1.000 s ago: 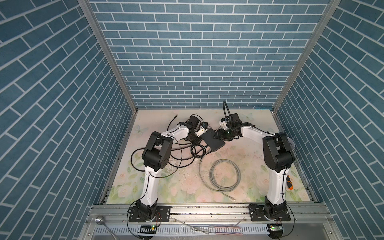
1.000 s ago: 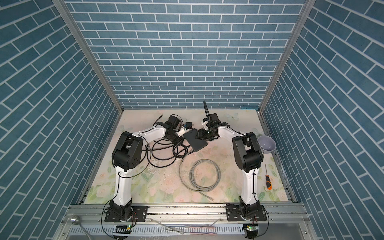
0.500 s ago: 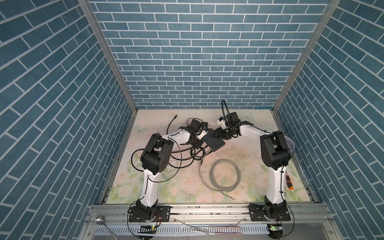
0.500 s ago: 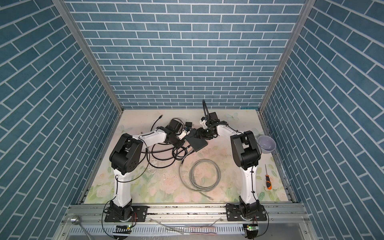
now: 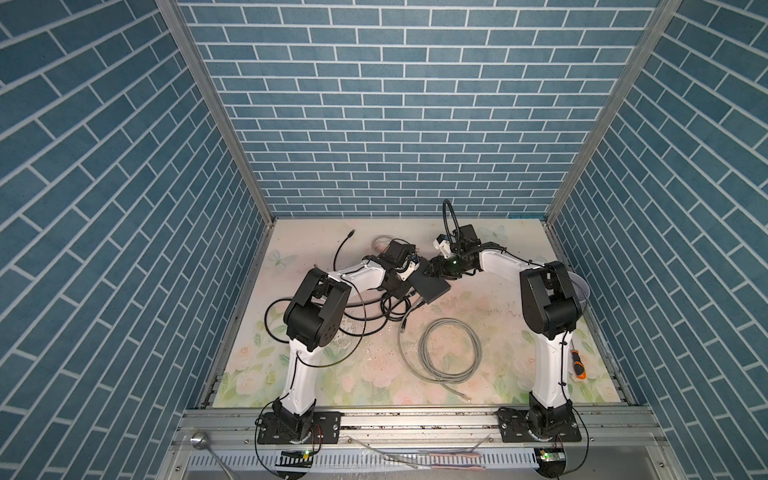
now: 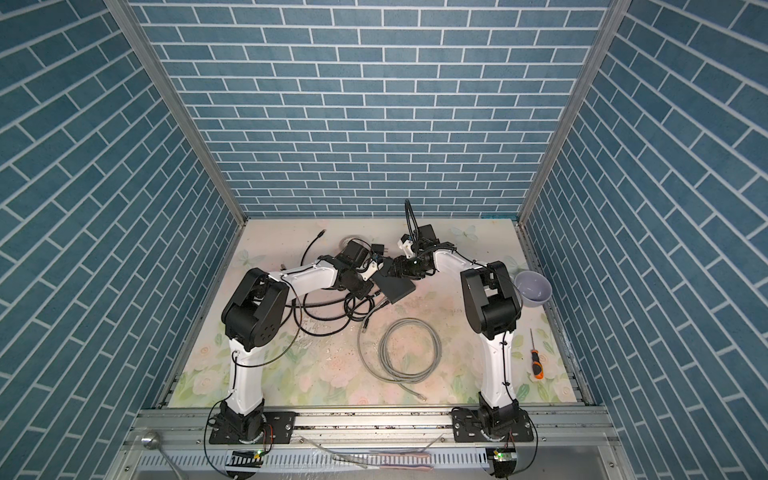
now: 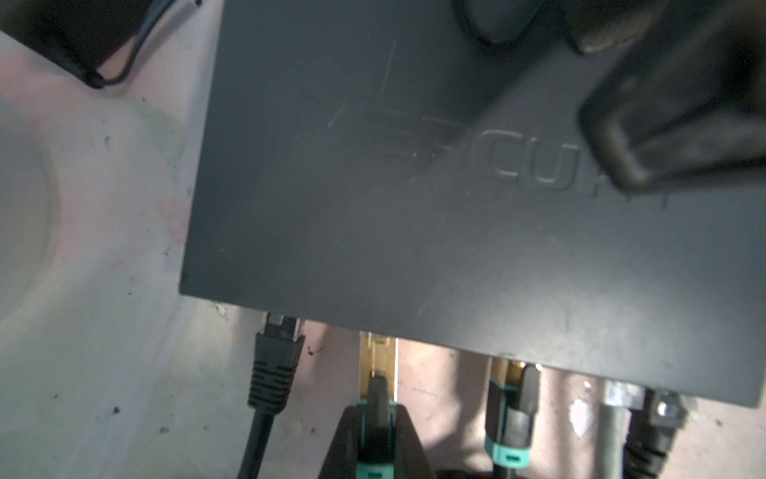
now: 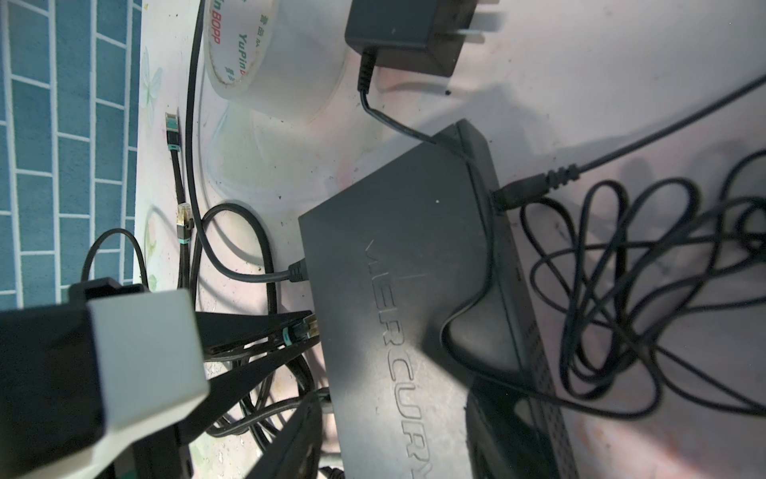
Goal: Insert the plug into the switch port
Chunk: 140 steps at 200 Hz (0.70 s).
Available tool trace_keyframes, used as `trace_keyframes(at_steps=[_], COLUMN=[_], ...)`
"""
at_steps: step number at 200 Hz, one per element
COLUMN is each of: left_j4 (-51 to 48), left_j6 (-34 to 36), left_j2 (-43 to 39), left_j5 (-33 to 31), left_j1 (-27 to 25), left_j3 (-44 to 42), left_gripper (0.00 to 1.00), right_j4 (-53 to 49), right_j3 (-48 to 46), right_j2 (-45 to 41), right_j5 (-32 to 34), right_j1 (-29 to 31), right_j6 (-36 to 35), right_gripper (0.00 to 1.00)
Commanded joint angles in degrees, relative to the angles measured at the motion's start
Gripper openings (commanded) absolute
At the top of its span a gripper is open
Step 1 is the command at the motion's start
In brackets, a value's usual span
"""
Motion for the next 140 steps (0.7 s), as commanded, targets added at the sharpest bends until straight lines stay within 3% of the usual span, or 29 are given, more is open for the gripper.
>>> trace_keyframes(at_steps=[1,81,140], left_j4=[0.8,6.5,5.5], left_j6=[-1.8,-3.3,-1.8], left_j2=[-1.0,-1.6,-2.3], left_j5=[-0.6,-3.3,-2.2], left_j1=[-1.0,-2.2,-2.2], left_j3=[-1.6,-3.4,-4.1], left_gripper=[0.11,0.1,0.1], right_j4=[-4.2,-7.7,-7.9], right_j3=[0.5,2.8,3.5], right_j2=[2.0,2.5,-1.8], right_j5=[2.0,-0.6,8.8], right_j1=[-0.1,-0.1,-2.1], right_j6=[-3.5,-5.8,-8.1], right_gripper=[0.56,0.55,0.57])
